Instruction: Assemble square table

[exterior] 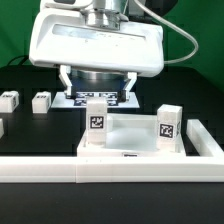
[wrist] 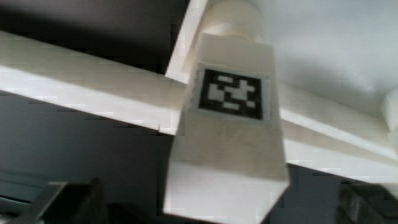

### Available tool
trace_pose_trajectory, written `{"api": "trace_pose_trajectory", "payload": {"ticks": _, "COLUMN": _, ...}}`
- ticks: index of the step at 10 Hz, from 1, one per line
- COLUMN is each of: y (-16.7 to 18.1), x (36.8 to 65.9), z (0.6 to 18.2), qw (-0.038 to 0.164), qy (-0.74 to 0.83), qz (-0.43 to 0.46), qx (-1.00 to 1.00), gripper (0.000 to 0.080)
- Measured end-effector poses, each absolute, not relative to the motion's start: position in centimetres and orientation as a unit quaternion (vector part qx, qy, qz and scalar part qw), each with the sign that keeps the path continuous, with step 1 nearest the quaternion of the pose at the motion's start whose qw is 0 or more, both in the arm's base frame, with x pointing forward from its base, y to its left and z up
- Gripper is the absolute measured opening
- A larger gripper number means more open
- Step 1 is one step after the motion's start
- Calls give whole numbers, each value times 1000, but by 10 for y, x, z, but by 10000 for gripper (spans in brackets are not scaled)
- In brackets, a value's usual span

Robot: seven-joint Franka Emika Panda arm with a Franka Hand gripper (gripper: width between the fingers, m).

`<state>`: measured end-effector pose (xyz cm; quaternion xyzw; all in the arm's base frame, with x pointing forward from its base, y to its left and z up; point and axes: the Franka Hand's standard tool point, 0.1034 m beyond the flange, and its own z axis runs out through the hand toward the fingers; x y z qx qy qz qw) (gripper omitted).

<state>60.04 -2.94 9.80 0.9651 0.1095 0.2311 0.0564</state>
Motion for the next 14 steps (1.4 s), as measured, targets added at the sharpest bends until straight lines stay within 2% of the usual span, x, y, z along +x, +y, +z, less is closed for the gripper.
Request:
{"api": "trace_pose_trajectory", "payload": {"ticks": 1, "y": -31, "x": 599, "z": 94, "qw": 55, "qy": 108, "qz": 223, "qx": 967, "gripper": 649}}
{"api": "trace_pose_trajectory", "payload": {"ticks": 2, "y": -28, "x": 599, "z": 89, "qw": 41, "qy": 106, "qz": 186, "qx": 976, "gripper": 649}}
{"api": "trace_pose_trajectory", "payload": {"ticks": 5, "y": -20, "x": 607, "z": 89, "qw": 10, "qy": 86, "qz": 91, "qx": 992, "gripper": 649}}
{"api": "trace_pose_trajectory", "payload": {"ticks": 7, "y": -18, "x": 608, "z": 89, "qw": -1, "qy": 86, "qz": 40, "qx": 996, "gripper": 649}}
{"api": "trace_pose_trajectory", "payload": {"ticks": 14, "y": -30, "x": 603, "z": 81, "qw": 1, "qy": 72, "qz": 33, "qx": 997, "gripper": 649}}
